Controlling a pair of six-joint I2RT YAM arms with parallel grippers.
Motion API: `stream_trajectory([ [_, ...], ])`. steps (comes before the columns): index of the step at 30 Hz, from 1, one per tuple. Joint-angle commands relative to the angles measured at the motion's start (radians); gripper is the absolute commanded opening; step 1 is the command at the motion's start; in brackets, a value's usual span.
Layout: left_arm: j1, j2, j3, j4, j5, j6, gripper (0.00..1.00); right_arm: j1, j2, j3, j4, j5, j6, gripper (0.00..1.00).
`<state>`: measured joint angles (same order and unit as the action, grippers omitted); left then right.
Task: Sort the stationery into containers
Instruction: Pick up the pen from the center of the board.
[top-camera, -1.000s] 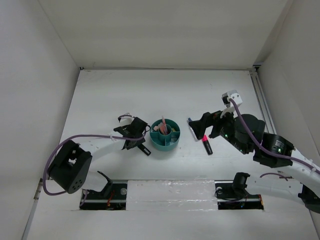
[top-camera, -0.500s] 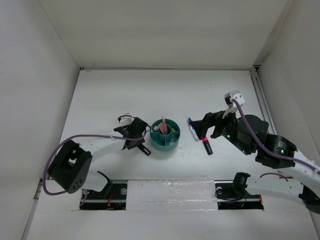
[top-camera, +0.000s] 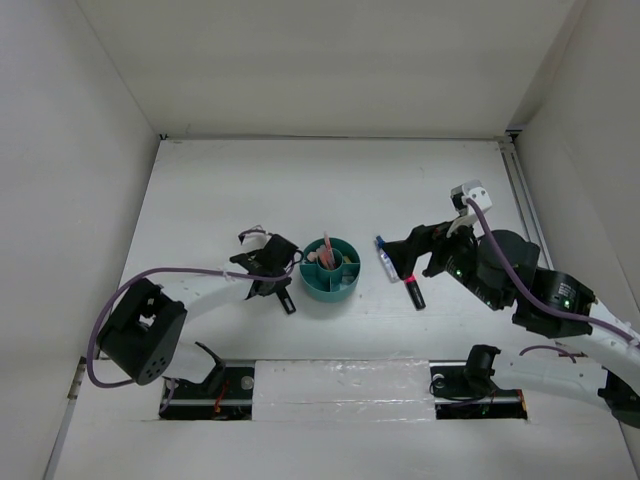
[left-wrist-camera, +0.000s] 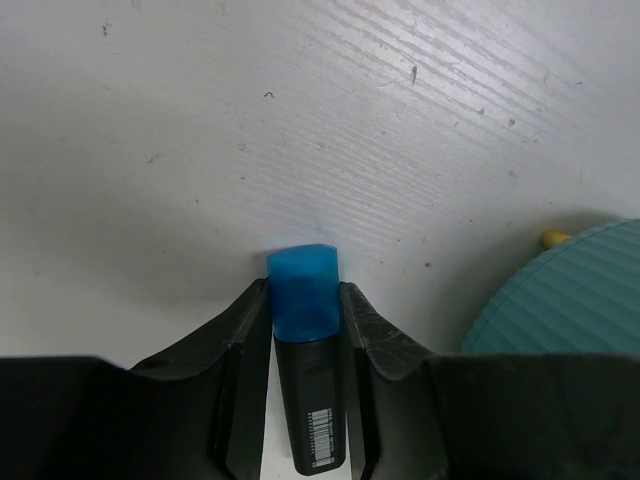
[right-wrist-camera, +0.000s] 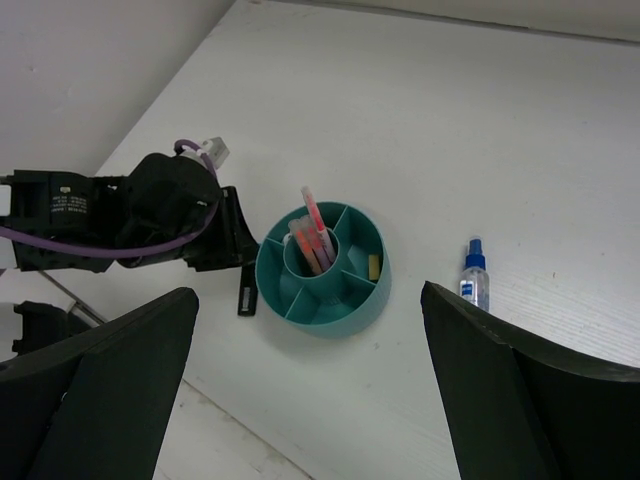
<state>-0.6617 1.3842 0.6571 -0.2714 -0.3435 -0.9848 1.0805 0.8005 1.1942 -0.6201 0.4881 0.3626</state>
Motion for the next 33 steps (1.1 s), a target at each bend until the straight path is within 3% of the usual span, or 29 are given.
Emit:
stream_trajectory([
  [1,-0.006,0.042,-0.028,-0.038,0.043,-0.015,0.12,-0.005,-0.026,0.033,0.040,0.001,-0.011,1.00],
  [3,-0.006,0.042,-0.028,-0.029,0.043,-0.015,0.07,-0.005,-0.026,0.033,0.040,0.001,-0.011,1.00],
  [4,-0.006,0.042,-0.028,-0.029,0.043,-0.015,0.00,-0.005,-0.026,0.033,0.040,0.001,-0.011,1.00],
  [10,-0.006,-0.010,-0.028,-0.031,0.025,0.006,0.00,-0.005,-0.035,0.024,0.040,0.001,-0.011,1.00],
  [16,-0.006,-0.166,0.024,-0.130,-0.080,-0.003,0.00,-0.005,-0.044,0.015,0.040,0.001,-0.011,1.00],
  [33,-0.049,-0.479,0.125,-0.130,-0.189,0.182,0.00,-0.014,-0.044,-0.004,0.069,0.020,-0.011,1.00],
])
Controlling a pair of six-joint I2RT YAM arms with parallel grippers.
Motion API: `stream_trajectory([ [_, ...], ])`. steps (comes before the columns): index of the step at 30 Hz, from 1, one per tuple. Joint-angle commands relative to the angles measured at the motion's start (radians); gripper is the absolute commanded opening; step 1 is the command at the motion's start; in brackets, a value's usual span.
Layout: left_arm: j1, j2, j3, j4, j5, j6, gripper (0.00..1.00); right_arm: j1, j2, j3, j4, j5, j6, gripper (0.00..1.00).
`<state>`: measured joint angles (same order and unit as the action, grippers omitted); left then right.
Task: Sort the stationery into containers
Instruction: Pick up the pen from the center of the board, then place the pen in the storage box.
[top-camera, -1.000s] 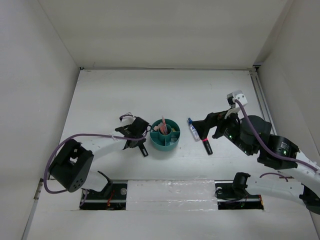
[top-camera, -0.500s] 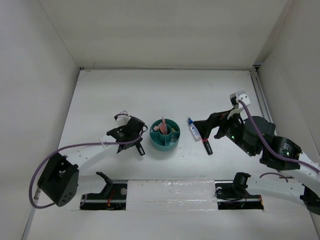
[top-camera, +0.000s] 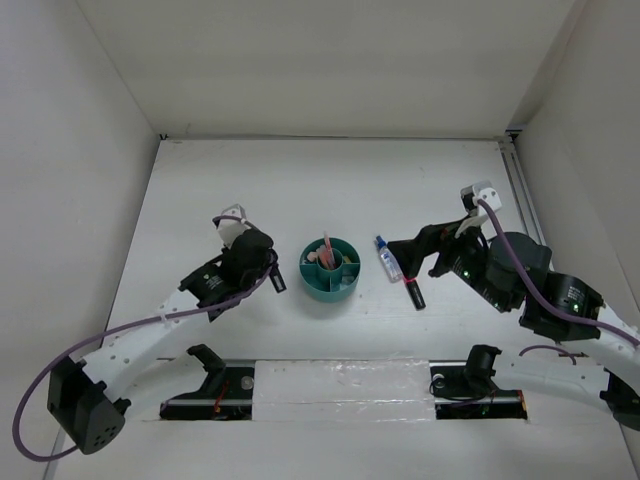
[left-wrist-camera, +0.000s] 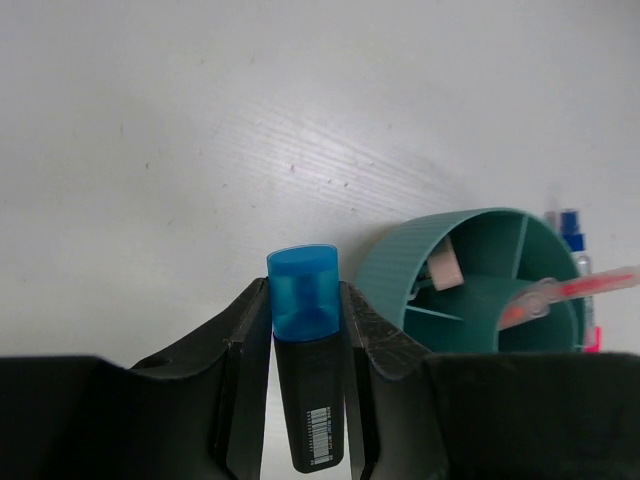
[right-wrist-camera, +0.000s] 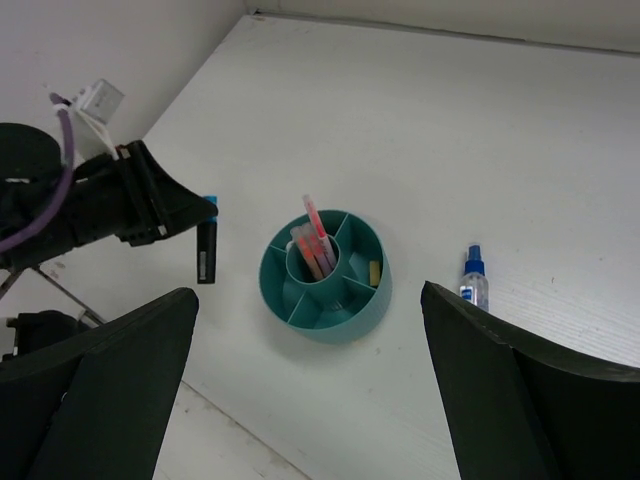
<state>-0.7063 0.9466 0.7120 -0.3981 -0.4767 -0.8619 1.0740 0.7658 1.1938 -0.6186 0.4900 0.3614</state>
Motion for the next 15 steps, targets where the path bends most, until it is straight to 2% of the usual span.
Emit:
stream_trajectory([
  [1,-0.013,-0.052,0.070,0.011,-0.056,0.060,0.00,-0.008,-0.010,-0.013,0.068,0.018,-0.010,1.00],
  [7,-0.013,-0.175,0.067,0.128,0.007,0.158,0.00,-0.008,0.010,-0.022,0.077,0.018,0.001,1.00],
  [10,-0.013,-0.218,0.031,0.240,0.033,0.189,0.00,-0.008,0.010,-0.031,0.091,0.018,0.001,1.00],
  [15,-0.013,-0.178,0.043,0.401,0.095,0.241,0.00,-0.008,0.029,-0.042,0.114,0.018,0.010,1.00],
])
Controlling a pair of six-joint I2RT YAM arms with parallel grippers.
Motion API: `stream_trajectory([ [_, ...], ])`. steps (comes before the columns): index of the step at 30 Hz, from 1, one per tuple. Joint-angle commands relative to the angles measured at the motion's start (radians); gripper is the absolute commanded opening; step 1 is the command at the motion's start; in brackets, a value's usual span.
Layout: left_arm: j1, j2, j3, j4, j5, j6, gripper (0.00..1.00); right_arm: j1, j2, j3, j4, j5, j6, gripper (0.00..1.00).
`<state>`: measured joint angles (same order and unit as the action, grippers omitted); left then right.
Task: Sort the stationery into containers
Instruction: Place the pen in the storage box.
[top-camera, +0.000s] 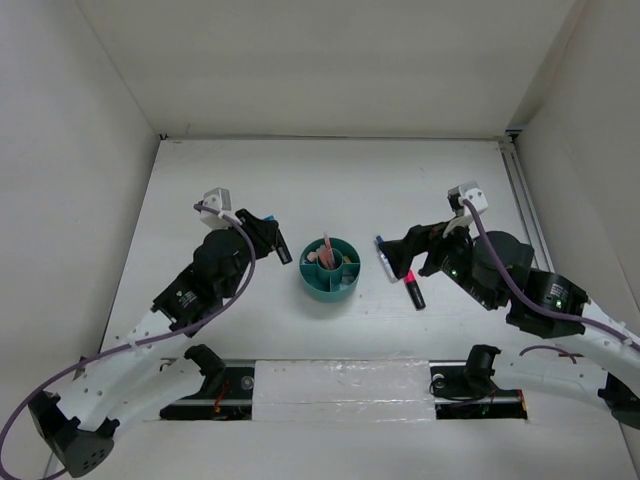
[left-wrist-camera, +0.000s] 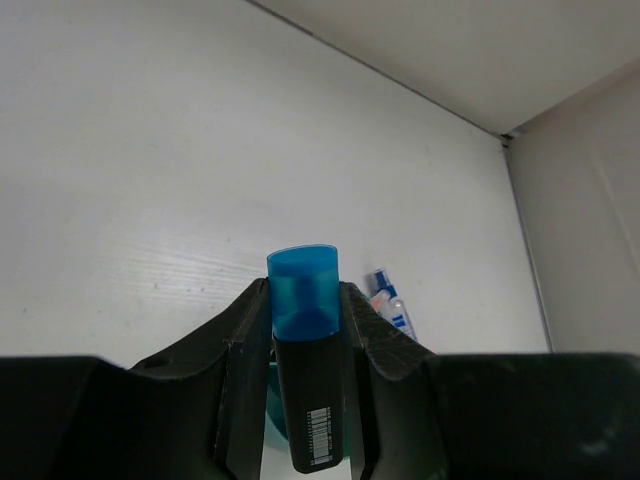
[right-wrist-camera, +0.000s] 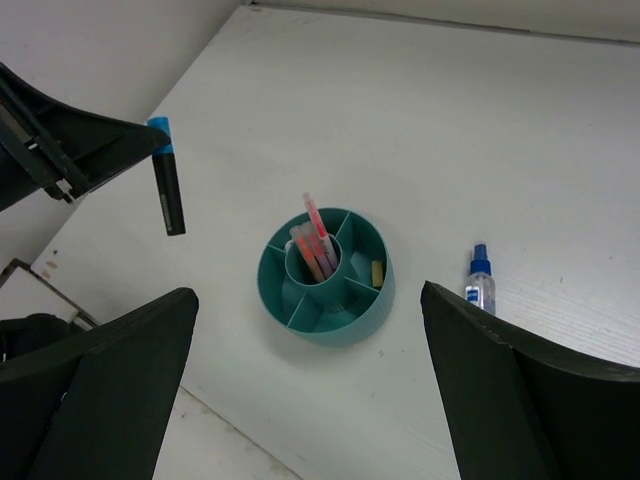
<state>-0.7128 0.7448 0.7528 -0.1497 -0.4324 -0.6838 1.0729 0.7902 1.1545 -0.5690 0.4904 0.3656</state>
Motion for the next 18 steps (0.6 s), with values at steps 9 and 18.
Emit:
stream_trajectory([
  [9,-0.063,-0.001,-0.204,0.485,-0.011,0.081,0.00,-0.007,-0.020,-0.012,0.055,0.027,0.024,1.00],
  [18,-0.329,-0.010,-0.236,0.481,-0.409,-0.036,0.00,-0.007,-0.020,-0.003,0.037,0.036,0.033,1.00],
])
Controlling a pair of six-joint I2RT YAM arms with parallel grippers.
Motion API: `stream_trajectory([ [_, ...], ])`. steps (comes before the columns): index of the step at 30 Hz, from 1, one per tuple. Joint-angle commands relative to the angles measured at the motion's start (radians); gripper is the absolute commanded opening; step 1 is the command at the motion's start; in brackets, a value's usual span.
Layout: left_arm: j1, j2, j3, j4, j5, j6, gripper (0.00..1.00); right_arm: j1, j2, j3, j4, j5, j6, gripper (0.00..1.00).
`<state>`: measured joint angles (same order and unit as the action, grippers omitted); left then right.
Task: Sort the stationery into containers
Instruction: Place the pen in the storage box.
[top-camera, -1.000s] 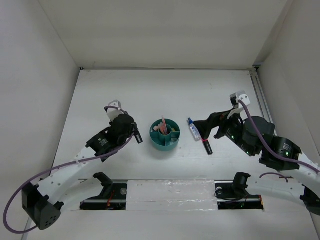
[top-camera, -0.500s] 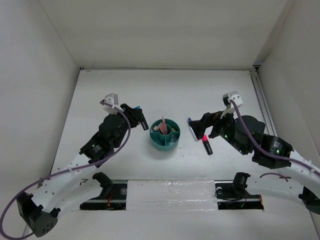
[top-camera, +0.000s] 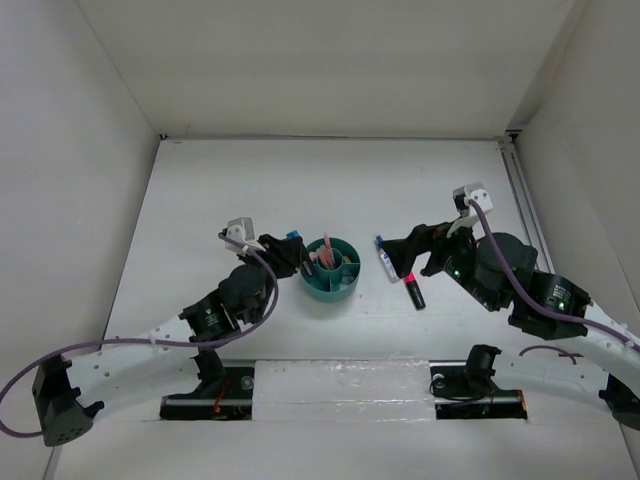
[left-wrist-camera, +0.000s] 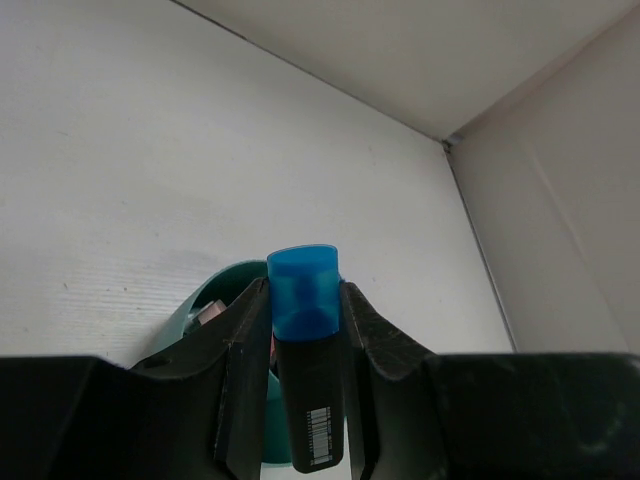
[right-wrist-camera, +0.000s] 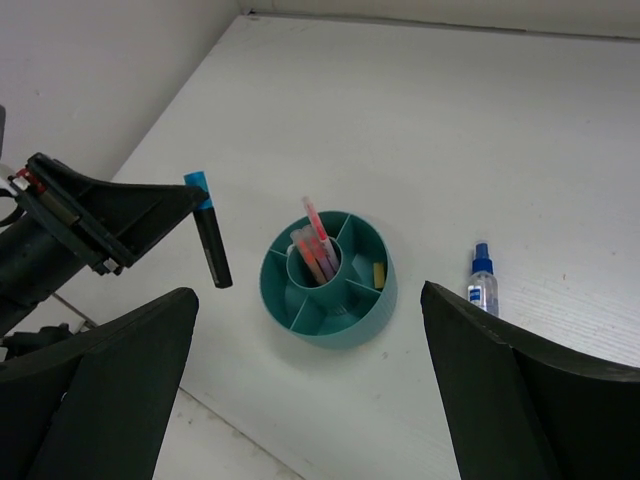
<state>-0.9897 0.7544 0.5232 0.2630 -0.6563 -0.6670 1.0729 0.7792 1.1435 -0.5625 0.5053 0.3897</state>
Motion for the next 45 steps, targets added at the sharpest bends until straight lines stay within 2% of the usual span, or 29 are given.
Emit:
stream_trajectory([
  [1,-0.100,-0.020,-0.006,0.059,-0.269,-0.063,0.00,-0.007,-0.009,0.009,0.030,0.021,0.009,1.00],
  [4,-0.133,0.014,-0.006,0.025,-0.363,-0.121,0.00,-0.007,-0.009,0.009,0.030,0.021,0.009,1.00],
  [6,-0.133,0.052,0.012,-0.046,-0.393,-0.207,0.00,-0.007,-0.009,0.009,0.030,0.021,0.009,1.00],
  [12,-0.133,0.120,0.032,-0.129,-0.460,-0.333,0.00,-0.007,-0.020,0.009,0.030,0.030,0.009,1.00],
  [28,-0.142,0.240,0.018,0.011,-0.493,-0.345,0.00,-0.007,-0.040,-0.019,0.030,0.030,0.018,1.00],
  [45,-0.161,0.329,0.018,0.033,-0.503,-0.422,0.00,-0.007,-0.089,-0.037,0.021,0.049,0.018,1.00],
])
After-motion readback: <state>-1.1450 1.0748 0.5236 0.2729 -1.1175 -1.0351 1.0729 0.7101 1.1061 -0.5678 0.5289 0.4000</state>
